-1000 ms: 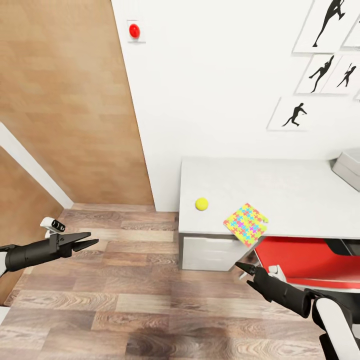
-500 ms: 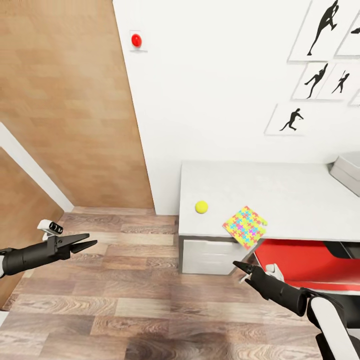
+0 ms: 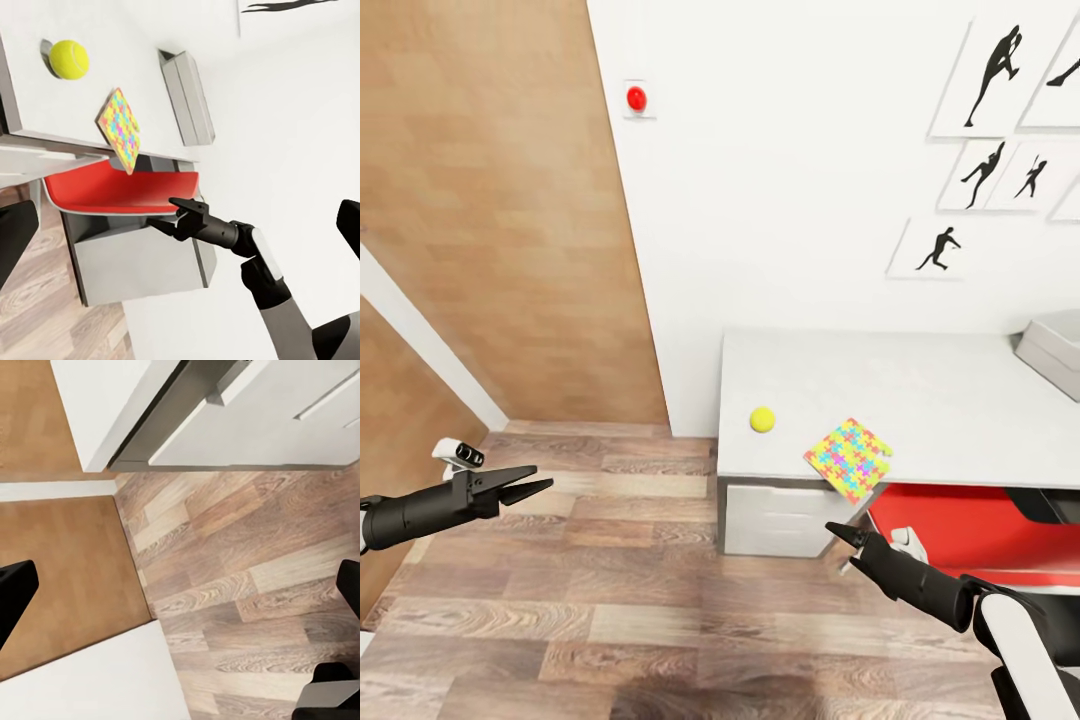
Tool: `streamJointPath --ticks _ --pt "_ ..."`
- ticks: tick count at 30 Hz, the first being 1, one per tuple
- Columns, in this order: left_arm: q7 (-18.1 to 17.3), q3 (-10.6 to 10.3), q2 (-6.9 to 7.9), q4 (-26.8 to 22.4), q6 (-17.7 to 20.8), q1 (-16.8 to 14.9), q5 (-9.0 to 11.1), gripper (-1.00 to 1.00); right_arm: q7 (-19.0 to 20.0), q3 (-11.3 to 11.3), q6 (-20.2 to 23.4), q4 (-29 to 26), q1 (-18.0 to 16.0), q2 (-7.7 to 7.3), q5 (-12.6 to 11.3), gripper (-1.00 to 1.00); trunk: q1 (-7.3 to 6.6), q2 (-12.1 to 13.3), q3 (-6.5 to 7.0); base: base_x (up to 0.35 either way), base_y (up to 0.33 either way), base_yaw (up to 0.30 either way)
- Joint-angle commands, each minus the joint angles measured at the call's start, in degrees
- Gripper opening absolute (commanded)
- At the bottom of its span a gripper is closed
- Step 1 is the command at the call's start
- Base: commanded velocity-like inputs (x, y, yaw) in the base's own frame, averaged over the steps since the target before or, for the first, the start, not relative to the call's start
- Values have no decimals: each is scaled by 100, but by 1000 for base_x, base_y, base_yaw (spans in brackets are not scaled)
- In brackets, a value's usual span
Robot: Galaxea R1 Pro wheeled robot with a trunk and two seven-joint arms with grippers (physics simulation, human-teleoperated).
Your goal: Put all the toys in the child's room - the three board games (two on the bed and one on the table), the two jigsaw puzzles on the table, and the tennis ball on the table - inside the toy box on the table in the child's room.
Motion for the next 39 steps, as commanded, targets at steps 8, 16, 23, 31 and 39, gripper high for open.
streamJointPath --ticks 8,16,23,31,39 --pt "-11 -1 2 0 24 -4 2 100 -37 -5 24 -5 -4 -1 -40 100 3 -10 67 0 0 0" --pt "-5 -2 2 -7 24 -4 2 100 -37 -9 24 -4 -3 -1 -40 100 3 -10 142 0 0 0" --pt "3 -12 2 -45 24 -4 5 100 -37 -23 24 0 -4 -1 -40 100 3 -10 209 0 0 0" --pt "6 -19 0 -52 24 -4 4 100 -37 -21 24 1 -4 -1 -40 100 3 -10 284 0 0 0" --pt "6 -19 2 -52 25 -4 2 100 -38 -18 24 3 -3 -1 -40 100 3 -10 360 0 0 0"
